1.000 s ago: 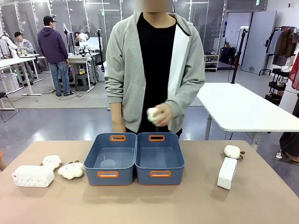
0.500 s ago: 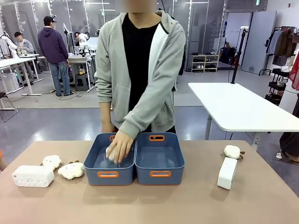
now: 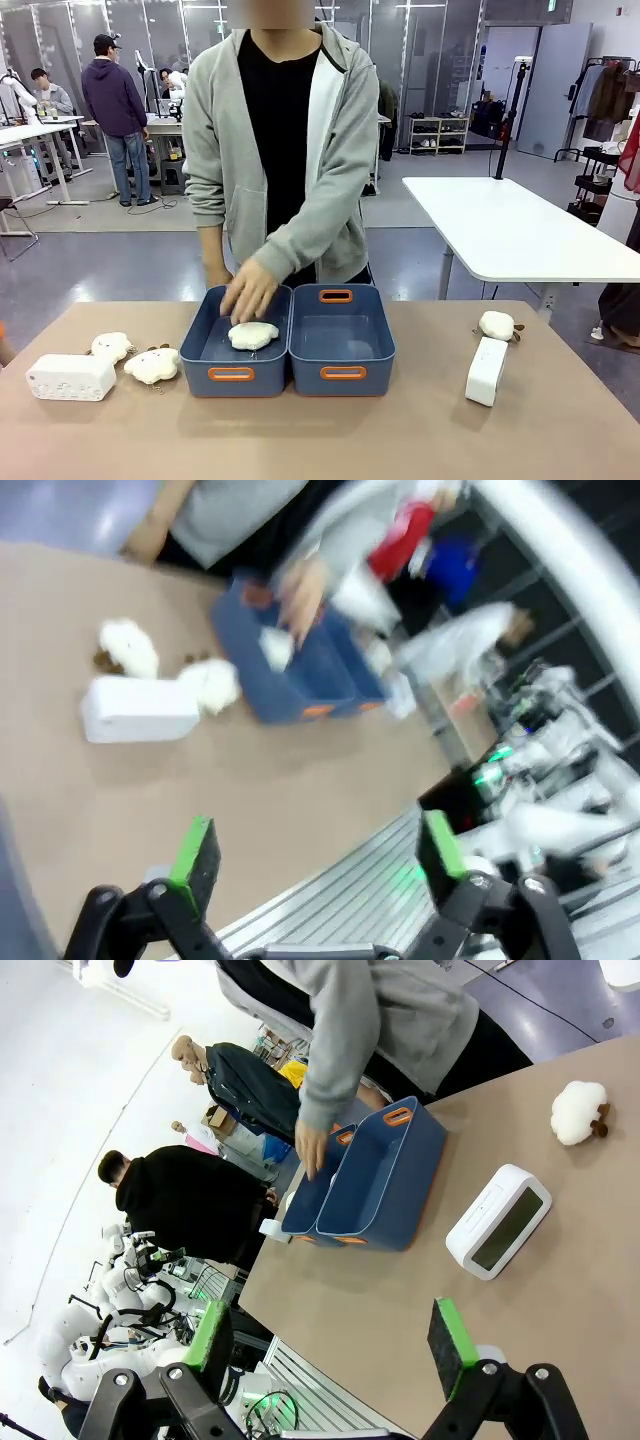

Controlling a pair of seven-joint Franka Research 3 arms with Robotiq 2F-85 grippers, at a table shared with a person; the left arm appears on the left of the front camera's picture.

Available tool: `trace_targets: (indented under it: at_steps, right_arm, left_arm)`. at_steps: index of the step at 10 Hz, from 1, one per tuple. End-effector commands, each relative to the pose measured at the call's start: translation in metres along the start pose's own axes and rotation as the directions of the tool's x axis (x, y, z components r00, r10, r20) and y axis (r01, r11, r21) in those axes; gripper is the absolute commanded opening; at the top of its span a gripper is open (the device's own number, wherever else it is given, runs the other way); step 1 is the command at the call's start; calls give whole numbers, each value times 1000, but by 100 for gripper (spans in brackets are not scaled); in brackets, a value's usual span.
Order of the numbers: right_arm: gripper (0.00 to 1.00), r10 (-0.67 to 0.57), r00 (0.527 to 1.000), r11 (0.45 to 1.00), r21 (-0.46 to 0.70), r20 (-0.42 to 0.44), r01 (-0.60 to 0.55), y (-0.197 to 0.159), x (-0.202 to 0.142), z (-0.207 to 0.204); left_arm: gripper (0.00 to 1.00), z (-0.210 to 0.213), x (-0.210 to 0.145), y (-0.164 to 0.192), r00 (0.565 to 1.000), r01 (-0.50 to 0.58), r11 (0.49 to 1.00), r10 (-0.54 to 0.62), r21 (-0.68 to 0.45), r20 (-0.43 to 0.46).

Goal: Sort the digital clocks into the basket.
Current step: Pick up the Digital clock from the table and place it into the empty Plastic storage basket.

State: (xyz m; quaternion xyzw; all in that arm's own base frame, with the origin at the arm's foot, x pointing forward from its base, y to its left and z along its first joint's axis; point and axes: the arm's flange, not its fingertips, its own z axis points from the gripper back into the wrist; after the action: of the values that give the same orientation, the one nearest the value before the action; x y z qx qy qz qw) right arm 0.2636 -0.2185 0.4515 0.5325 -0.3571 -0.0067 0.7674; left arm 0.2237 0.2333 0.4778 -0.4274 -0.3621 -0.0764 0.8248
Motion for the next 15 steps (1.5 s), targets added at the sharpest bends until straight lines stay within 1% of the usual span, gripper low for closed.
trace_targets:
  at_steps: [1,2,3,4,5,6,7,8,9,10,11,12,14,15]
  right_arm:
    - [100,6,1000,1000,11,8,-6,0,0,0]
    - [100,6,1000,1000,11,8,-6,0,0,0]
    - [100,6,1000,1000,11,8,-6,0,0,0]
    - [100,6,1000,1000,11,8,-6,0,0,0]
    - [100,6,1000,1000,11,8,-6,0,0,0]
    - [100,6,1000,1000,11,8,-6,0,0,0]
    - [100,6,1000,1000,11,8,-6,0,0,0]
    - [100,6,1000,1000,11,8,-6,0,0,0]
    - [100,6,1000,1000,11,8,-6,0,0,0]
    - [100,6,1000,1000,11,8,-6,0,0,0]
    - [100,6,1000,1000,11,8,-6,0,0,0]
    - [100,6,1000,1000,11,8,-6,0,0,0]
    - [100,6,1000,1000,11,8,-6,0,0,0]
    - [100,6,1000,1000,11,8,-6,0,0,0]
  left_arm:
    - [100,-16,40,-16,809,492,858,-389,146,-441]
    - [100,-42,60,-26,617,697,707,-508,117,-601]
    - [100,-68,70,-29,435,803,595,-608,-18,-664]
    - [100,-92,73,-26,231,857,492,-636,-156,-737]
    - [100,-114,76,-23,83,850,433,-671,-299,-736]
    - [100,-142,79,-22,-57,837,354,-701,-417,-710]
    - [100,-162,79,-25,-160,819,284,-722,-499,-674]
    - [100,-180,77,-25,-260,802,241,-683,-547,-682]
    - [100,-196,73,-22,-323,772,233,-658,-591,-681]
    - [100,-208,73,-21,-315,767,229,-679,-600,-663]
    - [100,-215,76,-23,-175,818,245,-755,-521,-631]
    - [100,-209,74,-31,-99,726,463,-660,-508,-744]
    - [100,-209,74,-31,-99,726,463,-660,-508,-744]
    - [100,-216,76,-30,-162,747,385,-684,-541,-711]
